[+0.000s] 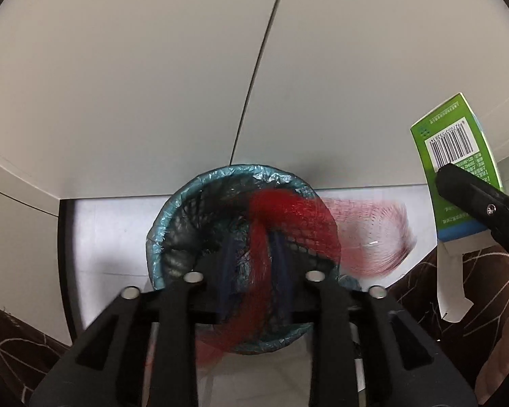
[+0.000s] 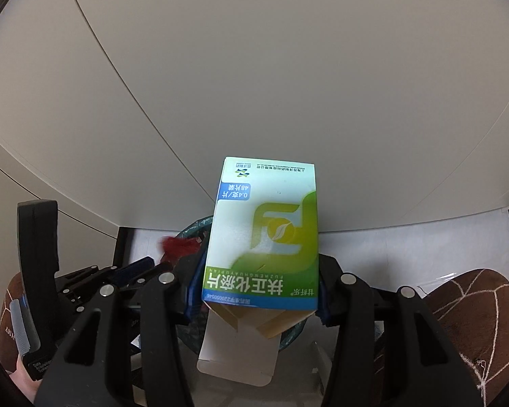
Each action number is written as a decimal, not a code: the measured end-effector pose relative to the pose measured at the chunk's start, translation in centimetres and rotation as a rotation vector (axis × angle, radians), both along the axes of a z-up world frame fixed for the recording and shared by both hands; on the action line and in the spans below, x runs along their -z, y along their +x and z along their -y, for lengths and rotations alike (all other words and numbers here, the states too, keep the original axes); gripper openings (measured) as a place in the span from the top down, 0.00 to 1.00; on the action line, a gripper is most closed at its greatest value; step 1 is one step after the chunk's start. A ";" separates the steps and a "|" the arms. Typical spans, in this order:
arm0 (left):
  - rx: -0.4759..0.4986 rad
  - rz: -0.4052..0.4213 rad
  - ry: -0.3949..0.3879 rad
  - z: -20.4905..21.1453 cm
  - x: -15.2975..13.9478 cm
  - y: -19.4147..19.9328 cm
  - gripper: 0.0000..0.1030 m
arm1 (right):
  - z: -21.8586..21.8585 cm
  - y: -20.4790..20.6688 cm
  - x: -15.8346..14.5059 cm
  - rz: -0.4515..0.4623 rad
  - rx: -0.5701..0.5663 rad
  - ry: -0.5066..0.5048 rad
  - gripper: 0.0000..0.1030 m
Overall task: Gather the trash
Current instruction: 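Open the left tool dropping the net bag while the right tool drops the green box into the bin, then raise both tools back up toward the counter, then grasp the blue-and-white milk carton with the left tool while the right tool grasps the yellow snack bag, then carry the milk carton and yellow snack bag down over the trash bin, then open the left tool dropping the carton while the right tool drops the snack bag into the bin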
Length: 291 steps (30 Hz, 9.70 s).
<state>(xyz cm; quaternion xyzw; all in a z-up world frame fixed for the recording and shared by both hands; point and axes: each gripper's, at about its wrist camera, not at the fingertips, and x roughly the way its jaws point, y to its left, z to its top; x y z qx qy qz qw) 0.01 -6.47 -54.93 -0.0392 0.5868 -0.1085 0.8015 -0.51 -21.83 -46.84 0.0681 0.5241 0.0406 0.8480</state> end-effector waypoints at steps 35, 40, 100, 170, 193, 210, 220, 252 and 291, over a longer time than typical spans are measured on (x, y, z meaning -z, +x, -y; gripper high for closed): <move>-0.169 0.088 0.105 -5.9 -5.2 0.5 0.06 | -2.1 -0.9 0.8 -0.014 -0.137 0.027 0.17; -0.176 0.084 0.090 -6.1 -5.5 0.5 0.06 | -0.7 -1.4 -0.9 0.034 -0.090 -0.021 0.12; -0.373 0.384 0.004 1.6 -50.9 6.8 0.06 | 10.4 4.9 -43.7 0.409 0.104 -0.115 0.09; -0.243 0.322 0.011 3.5 -48.0 15.6 0.40 | 16.1 21.4 -40.4 0.118 0.341 -0.074 0.66; -0.090 0.614 -0.004 1.1 -51.9 4.4 0.40 | 7.3 4.5 -45.1 0.483 0.079 -0.081 0.67; -0.061 0.713 0.036 -1.9 -46.7 -7.6 0.40 | 0.9 -9.2 -37.8 0.599 -0.089 -0.058 0.67; -0.055 0.622 0.045 -3.6 -37.9 -9.3 0.40 | -1.0 -10.3 -30.1 0.539 -0.144 -0.032 0.67; -0.101 0.225 -0.017 -4.8 -9.0 -2.9 0.40 | -3.1 -2.4 -3.9 0.194 -0.093 -0.059 0.67; -0.107 0.178 0.116 -7.2 -6.2 0.0 0.06 | -3.3 0.4 1.4 0.019 -0.189 0.036 0.56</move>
